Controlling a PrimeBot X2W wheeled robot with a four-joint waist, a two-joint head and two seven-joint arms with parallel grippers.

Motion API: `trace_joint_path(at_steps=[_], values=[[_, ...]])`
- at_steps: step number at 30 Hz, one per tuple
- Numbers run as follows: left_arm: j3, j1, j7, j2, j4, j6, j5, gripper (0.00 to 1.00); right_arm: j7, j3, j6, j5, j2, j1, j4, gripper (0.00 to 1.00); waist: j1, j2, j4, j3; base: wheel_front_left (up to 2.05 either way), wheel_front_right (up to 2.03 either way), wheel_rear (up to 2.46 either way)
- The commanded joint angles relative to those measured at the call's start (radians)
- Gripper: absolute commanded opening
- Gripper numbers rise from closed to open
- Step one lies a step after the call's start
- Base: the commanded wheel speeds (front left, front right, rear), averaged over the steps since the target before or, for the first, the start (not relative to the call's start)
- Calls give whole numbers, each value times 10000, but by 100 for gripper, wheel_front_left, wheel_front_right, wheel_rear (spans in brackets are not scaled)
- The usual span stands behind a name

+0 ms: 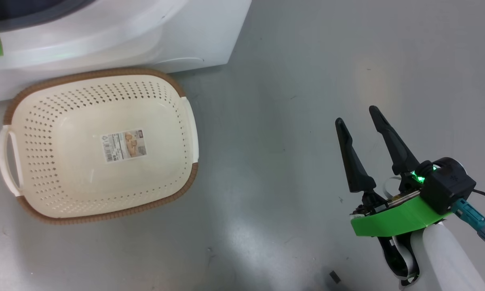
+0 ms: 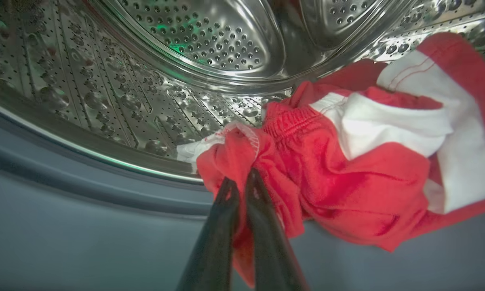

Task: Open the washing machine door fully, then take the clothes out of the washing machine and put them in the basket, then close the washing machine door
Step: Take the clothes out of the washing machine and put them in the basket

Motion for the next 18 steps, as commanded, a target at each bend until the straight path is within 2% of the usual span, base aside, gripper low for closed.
trace_joint_path(at_steps=[1, 8, 12, 18], values=[[187, -68, -315, 438, -301, -71, -159, 0, -63, 158, 60, -67, -58, 129, -209, 100, 0, 0, 113, -132, 0, 0, 0], [330, 329, -809, 421, -591, -497, -475, 0, -63, 74, 60, -87, -58, 189, -259, 100, 0, 0, 297, -351, 0, 0, 0], [443, 756, -951, 419, -954, -590, -646, 0, -63, -3, 60, -135, -58, 264, -249, 100, 0, 0, 411, -549, 0, 0, 0], [824, 1767, -999, 447, -2547, -619, -905, 0, -63, -120, 60, -187, -58, 390, -277, 100, 0, 0, 568, -897, 0, 0, 0]])
